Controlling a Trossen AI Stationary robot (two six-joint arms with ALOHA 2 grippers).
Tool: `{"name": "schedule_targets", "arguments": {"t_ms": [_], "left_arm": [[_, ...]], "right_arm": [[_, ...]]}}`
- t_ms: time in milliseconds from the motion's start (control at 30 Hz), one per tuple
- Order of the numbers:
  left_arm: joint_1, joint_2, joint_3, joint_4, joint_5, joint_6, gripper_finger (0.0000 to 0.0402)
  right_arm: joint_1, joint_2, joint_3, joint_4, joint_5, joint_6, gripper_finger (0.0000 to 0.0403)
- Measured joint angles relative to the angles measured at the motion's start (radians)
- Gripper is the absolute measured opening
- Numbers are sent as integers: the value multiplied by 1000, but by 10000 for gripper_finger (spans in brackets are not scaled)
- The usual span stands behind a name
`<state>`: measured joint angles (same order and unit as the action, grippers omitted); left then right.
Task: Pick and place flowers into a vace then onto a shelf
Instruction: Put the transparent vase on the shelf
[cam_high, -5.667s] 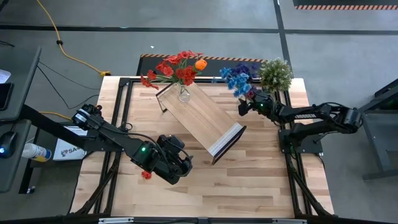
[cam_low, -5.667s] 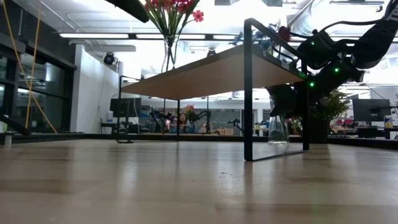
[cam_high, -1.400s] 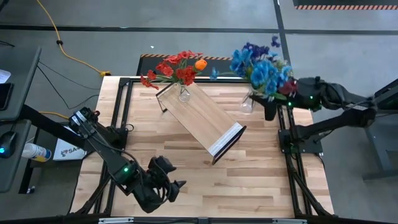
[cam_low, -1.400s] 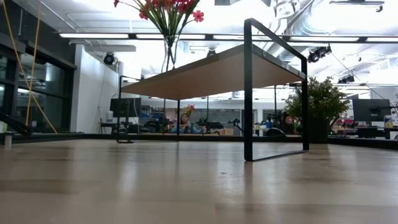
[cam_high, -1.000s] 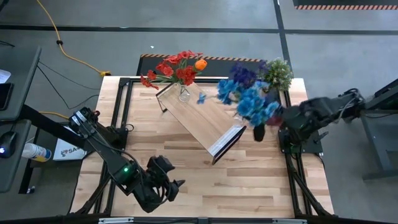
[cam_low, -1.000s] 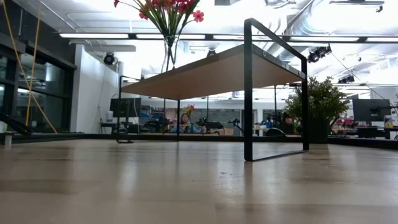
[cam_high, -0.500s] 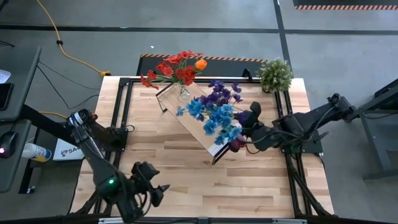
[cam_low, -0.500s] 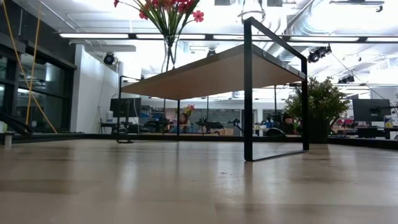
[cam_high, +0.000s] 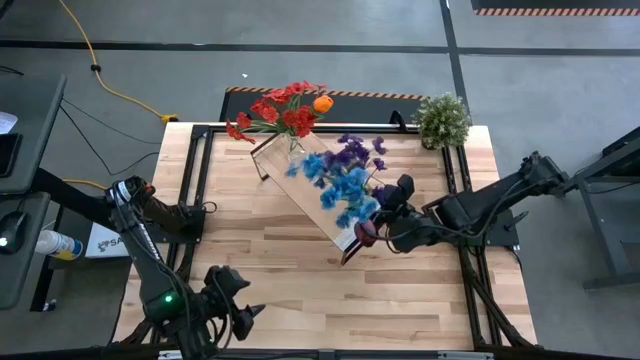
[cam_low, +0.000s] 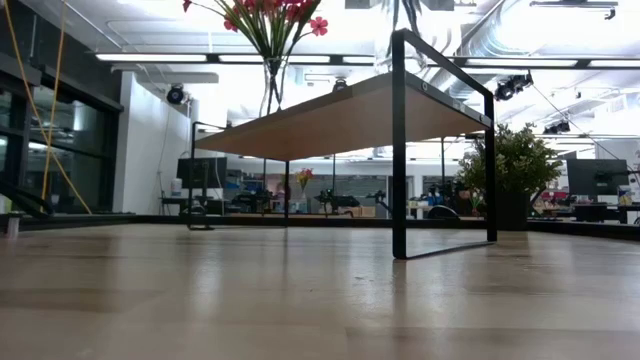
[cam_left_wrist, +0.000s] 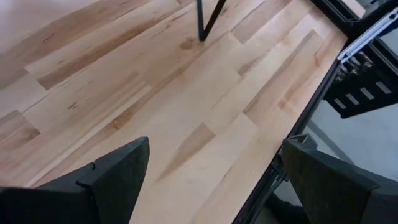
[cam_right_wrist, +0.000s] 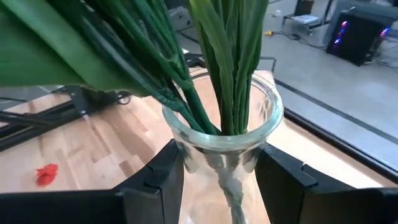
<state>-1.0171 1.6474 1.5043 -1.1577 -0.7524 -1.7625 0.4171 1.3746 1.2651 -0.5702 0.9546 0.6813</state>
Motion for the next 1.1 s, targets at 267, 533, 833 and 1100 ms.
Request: {"name": "schedule_targets", "arguments": {"t_ms": [267,533,833,1100], "left_arm": [[0,0,0,-13,6,1,397],[0,0,0,-15,41,3,397],[1,0,0,-27,41,3,397],[1,0,0,-24,41,3,397]], "right_arm": [[-7,0,-74,101,24,20,157],[-14,0,-103,157,-12,25,157],[-18,38,-103,157,-23,26,157],[-19,66,-103,156,-20,29,157]]}}
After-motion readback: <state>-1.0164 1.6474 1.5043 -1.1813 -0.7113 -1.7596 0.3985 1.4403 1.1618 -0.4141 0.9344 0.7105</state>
